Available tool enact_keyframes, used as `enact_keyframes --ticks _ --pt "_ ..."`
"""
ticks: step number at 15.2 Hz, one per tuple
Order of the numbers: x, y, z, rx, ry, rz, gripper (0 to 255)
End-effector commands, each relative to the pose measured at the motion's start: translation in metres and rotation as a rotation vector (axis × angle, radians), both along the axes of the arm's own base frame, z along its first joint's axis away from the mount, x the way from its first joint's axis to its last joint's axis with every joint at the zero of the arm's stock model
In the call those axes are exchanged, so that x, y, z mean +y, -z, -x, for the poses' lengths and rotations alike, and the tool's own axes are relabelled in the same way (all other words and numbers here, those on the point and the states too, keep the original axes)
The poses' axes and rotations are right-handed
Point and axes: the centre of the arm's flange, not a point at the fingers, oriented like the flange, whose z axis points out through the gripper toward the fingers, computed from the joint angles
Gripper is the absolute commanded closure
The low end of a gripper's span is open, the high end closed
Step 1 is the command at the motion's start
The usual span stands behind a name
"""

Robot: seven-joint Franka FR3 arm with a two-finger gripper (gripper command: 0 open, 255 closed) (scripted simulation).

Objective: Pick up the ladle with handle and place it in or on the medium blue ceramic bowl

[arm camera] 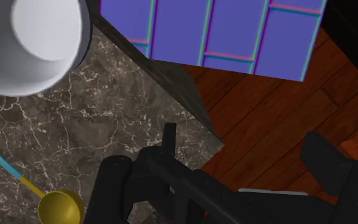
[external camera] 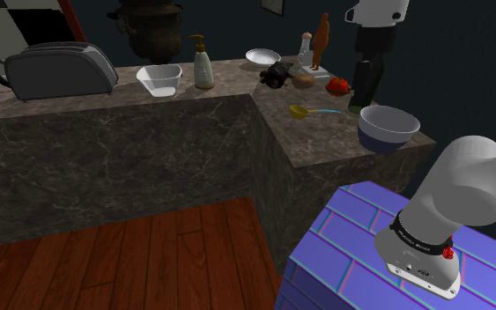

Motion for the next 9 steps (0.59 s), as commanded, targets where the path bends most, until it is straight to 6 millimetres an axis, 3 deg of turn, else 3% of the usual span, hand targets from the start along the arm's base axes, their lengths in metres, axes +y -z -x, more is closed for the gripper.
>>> enact_keyframes --ticks 1,9 --pt "0.000 0.000 0.000 0.000 0.000 0.000 0" --pt "-0.079 0.057 -0.017 -0.067 -0.215 0.010 0"
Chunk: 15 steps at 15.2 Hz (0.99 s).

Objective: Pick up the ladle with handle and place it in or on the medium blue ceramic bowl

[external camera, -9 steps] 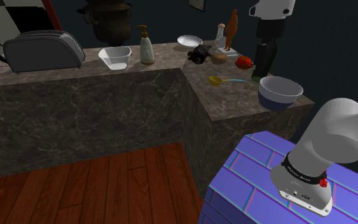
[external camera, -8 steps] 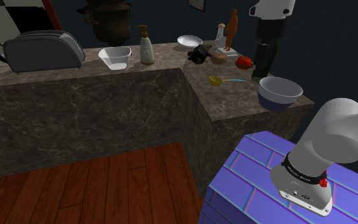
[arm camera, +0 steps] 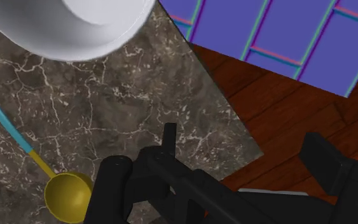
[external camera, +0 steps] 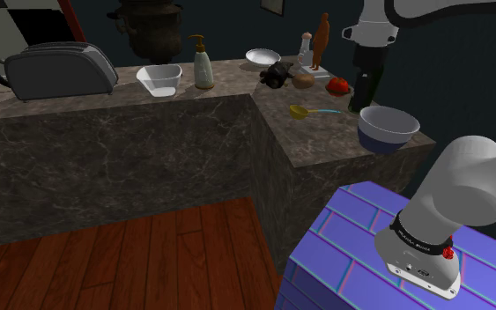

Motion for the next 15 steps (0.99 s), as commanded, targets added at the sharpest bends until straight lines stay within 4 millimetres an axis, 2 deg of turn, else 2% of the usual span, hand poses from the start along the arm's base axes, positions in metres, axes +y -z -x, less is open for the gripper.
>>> enact_keyframes --ticks 1,8,15 --pt "-0.019 0.014 -0.007 -0.018 -0.060 0.004 0" --pt "-0.083 0.061 -0.040 -0.077 -0.248 0.013 0" --pt "-0.140 0.105 -0.088 -0.135 -0.435 0.021 0"
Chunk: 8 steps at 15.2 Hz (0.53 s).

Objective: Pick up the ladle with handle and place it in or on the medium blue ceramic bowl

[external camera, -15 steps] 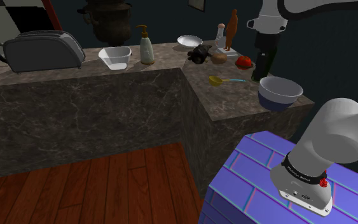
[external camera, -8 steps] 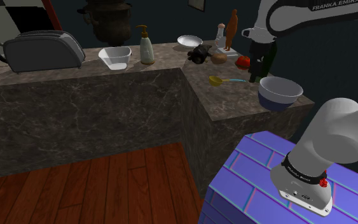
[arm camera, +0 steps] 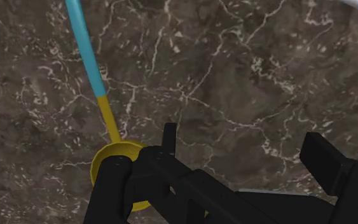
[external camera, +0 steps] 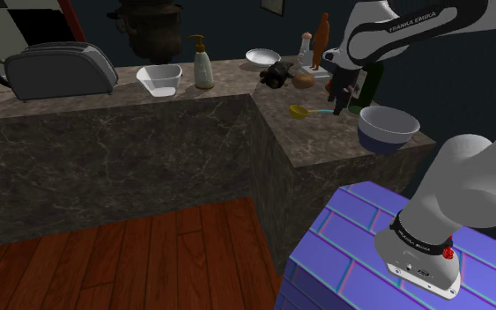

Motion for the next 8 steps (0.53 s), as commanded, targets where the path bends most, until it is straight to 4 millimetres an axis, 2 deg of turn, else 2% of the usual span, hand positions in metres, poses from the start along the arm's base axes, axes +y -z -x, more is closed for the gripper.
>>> enact_keyframes --ticks 1,8 --pt "-0.015 0.010 -0.013 -0.019 -0.058 0.005 0" --pt "-0.061 0.050 -0.074 -0.077 -0.245 0.014 0"
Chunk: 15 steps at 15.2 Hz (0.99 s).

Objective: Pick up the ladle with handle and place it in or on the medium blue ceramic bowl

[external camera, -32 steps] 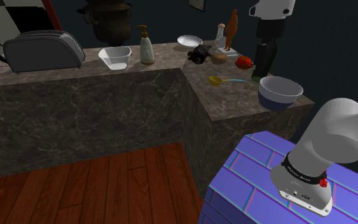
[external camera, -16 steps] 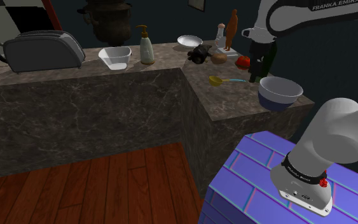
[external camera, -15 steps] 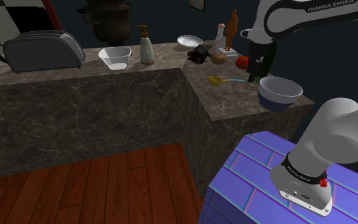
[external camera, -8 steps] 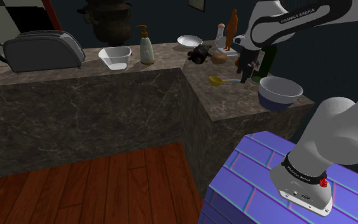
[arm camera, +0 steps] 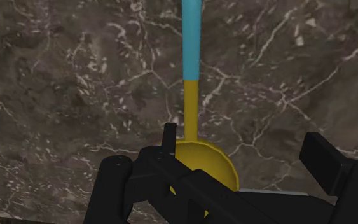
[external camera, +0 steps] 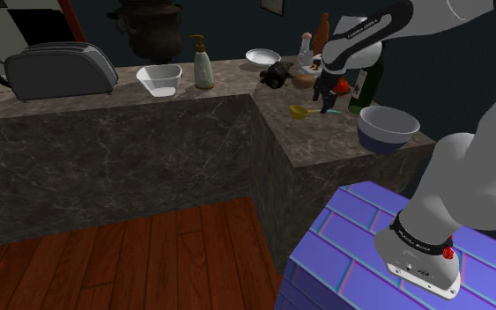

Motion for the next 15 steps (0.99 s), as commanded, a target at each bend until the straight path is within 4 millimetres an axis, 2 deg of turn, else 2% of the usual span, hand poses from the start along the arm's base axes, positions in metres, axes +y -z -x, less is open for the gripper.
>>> enact_keyframes --ticks 1,2,9,15 --pt "-0.013 0.011 -0.019 -0.020 -0.060 0.004 0" --pt "-0.016 0.015 -0.025 -0.026 -0.078 0.005 0" --pt "-0.017 0.051 -0.032 -0.026 -0.078 0.005 0" --pt "-0.017 0.054 -0.032 -0.026 -0.078 0.005 0"
